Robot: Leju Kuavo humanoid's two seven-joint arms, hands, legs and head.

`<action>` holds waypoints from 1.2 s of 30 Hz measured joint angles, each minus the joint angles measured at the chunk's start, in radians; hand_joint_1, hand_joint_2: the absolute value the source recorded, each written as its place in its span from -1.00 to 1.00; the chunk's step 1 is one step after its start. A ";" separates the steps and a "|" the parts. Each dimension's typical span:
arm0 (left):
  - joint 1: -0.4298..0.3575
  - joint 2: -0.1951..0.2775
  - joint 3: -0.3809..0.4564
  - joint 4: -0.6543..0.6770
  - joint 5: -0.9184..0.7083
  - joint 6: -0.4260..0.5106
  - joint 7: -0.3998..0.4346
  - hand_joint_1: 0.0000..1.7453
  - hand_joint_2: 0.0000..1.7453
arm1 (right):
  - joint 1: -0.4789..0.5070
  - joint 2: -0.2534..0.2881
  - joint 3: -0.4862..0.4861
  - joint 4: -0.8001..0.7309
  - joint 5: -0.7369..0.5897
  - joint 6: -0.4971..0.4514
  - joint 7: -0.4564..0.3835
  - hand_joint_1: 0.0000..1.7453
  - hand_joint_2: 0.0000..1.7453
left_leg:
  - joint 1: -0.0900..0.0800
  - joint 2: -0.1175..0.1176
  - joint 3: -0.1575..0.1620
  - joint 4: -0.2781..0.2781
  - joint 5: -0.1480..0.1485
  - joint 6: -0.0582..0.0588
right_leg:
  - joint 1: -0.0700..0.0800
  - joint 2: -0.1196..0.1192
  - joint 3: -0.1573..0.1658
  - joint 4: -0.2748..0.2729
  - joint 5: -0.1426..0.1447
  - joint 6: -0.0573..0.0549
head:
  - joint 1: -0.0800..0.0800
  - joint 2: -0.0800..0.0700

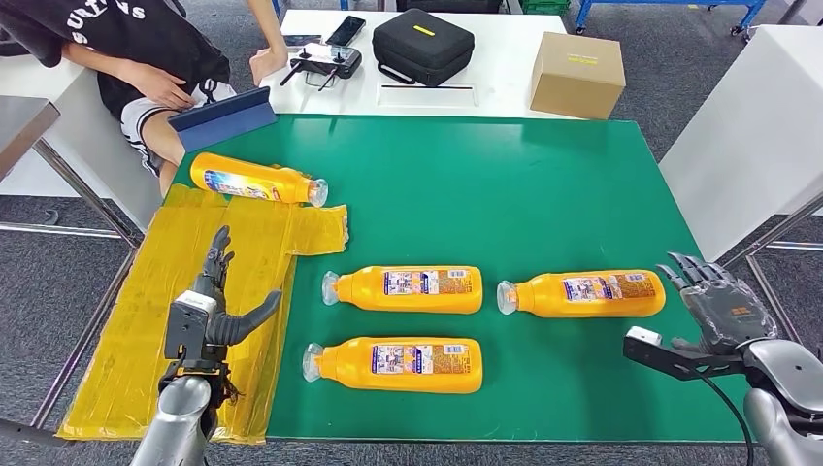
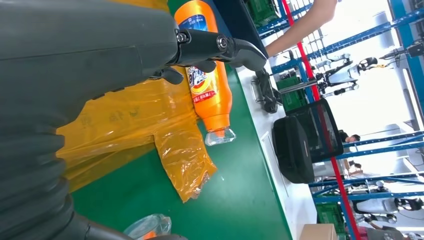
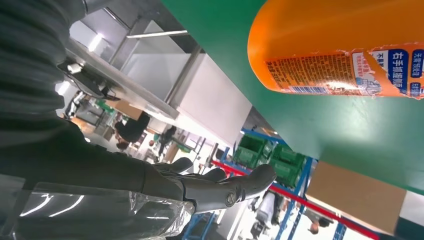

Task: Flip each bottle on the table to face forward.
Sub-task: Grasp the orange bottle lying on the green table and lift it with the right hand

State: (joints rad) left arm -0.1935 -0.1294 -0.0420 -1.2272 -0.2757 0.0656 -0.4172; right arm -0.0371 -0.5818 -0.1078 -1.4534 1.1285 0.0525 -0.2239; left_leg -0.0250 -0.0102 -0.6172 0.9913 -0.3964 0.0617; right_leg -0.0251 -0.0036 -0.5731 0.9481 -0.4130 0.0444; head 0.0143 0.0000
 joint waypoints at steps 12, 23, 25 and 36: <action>0.002 0.000 0.000 -0.003 0.000 -0.012 0.000 -1.00 1.00 | -0.051 0.069 0.014 0.186 0.070 -0.154 -0.092 -1.00 1.00 | 0.000 0.000 0.000 0.000 0.000 0.000 | 0.000 0.000 0.000 0.000 0.000 0.000 | 0.000 0.000; 0.004 0.000 0.001 -0.003 0.012 -0.009 -0.002 -1.00 1.00 | -0.216 0.140 0.075 0.472 0.122 -0.224 -0.129 -1.00 1.00 | 0.000 0.000 0.000 0.000 0.001 0.001 | 0.000 0.000 0.000 0.000 0.001 0.000 | 0.000 0.000; 0.004 0.000 0.001 -0.003 0.012 -0.007 -0.002 -1.00 1.00 | -0.240 0.149 0.083 0.508 0.128 -0.236 -0.130 -1.00 1.00 | 0.000 0.000 0.000 0.000 0.001 0.001 | 0.000 0.000 0.001 0.000 0.001 0.000 | 0.000 0.000; 0.023 0.000 0.001 -0.015 0.004 -0.001 0.006 -1.00 1.00 | -0.333 0.196 0.117 0.642 0.150 -0.317 -0.121 -1.00 1.00 | 0.000 0.001 0.000 0.000 0.001 0.001 | 0.000 0.000 0.001 0.000 0.001 0.001 | 0.000 0.000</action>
State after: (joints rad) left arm -0.1703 -0.1297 -0.0408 -1.2421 -0.2712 0.0642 -0.4117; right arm -0.3701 -0.3854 0.0096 -0.8114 1.2780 -0.2650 -0.3451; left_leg -0.0248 -0.0095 -0.6167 0.9910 -0.3954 0.0627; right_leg -0.0249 -0.0032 -0.5723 0.9483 -0.4121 0.0450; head 0.0145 0.0000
